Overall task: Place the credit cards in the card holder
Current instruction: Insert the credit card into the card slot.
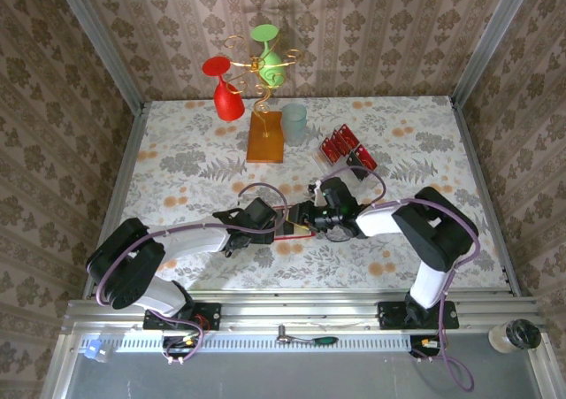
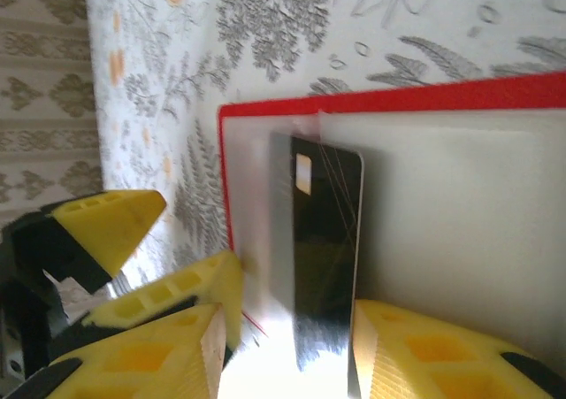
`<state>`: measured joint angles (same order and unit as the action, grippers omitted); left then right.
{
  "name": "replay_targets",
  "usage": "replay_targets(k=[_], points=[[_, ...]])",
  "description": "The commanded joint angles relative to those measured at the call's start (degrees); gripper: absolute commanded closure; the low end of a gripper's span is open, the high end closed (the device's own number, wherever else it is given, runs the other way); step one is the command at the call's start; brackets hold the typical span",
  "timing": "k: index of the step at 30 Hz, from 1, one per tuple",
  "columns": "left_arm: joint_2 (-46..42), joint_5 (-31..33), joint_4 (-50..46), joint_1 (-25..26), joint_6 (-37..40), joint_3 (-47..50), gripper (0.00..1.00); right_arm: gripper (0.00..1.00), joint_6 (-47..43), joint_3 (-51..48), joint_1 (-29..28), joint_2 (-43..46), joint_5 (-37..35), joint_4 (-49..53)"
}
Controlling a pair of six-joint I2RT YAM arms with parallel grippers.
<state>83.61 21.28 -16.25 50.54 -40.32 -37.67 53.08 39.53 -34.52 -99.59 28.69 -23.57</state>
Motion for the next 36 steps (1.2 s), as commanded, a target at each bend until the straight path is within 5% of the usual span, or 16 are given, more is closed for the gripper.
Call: replay_targets(k=[1, 10, 36], points=[[-0.5, 0.9, -0.6, -0.1, -0.7, 1.3, 0.0, 0.56, -7.5, 3.2, 0.9, 4.2, -3.9, 17.9], [-0.5, 1.1, 0.0, -0.1, -0.9, 1.6, 0.0, 0.91, -10.6, 10.0, 0.5, 1.2, -3.6, 23.6], [-7.5, -0.5, -2.1, -4.7, 0.3, 2.6, 0.0, 0.93, -8.0, 19.4, -5.1, -11.1, -3.7, 23.9]])
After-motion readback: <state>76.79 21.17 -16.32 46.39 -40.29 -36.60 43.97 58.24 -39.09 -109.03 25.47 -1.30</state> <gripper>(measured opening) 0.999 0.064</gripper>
